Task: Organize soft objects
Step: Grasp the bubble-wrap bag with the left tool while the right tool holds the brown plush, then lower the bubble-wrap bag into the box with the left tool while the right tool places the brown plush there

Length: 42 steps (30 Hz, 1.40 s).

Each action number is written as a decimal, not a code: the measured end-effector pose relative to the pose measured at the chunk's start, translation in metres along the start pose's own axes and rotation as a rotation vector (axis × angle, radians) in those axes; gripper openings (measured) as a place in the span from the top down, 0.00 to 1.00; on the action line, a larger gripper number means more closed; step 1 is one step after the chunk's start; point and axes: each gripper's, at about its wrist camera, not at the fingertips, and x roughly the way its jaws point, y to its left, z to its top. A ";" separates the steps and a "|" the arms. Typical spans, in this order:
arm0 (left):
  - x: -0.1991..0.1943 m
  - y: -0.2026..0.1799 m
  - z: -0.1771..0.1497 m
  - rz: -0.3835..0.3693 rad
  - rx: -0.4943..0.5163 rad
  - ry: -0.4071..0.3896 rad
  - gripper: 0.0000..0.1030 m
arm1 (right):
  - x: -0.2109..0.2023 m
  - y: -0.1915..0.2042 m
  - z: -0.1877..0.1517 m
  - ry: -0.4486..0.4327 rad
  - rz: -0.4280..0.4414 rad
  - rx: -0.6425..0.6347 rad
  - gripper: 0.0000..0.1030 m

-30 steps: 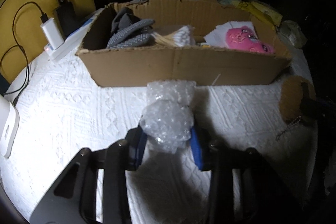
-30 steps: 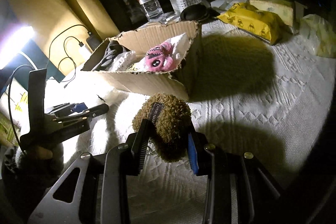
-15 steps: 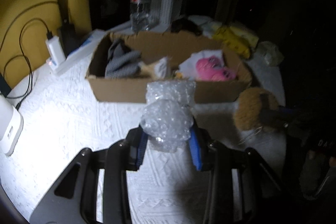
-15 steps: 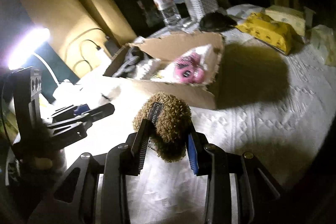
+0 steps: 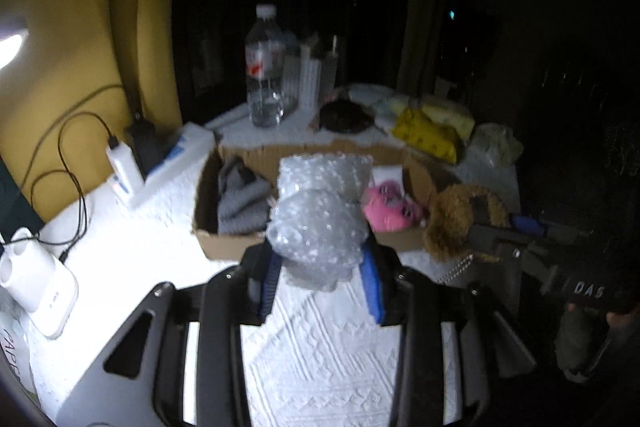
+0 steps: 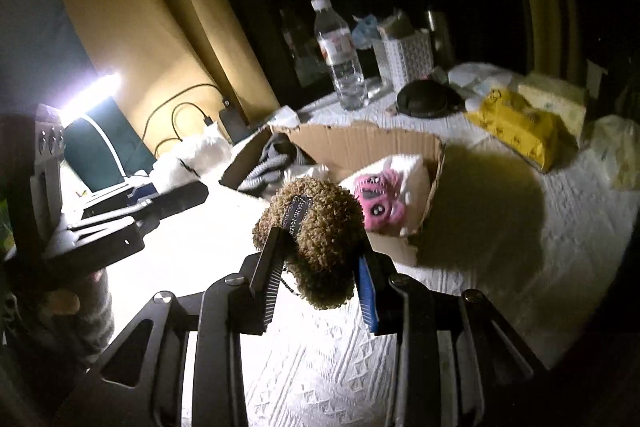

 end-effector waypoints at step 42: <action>0.103 0.045 0.047 -0.008 -0.051 0.047 0.63 | 0.091 -0.021 0.065 0.015 -0.010 -0.077 0.65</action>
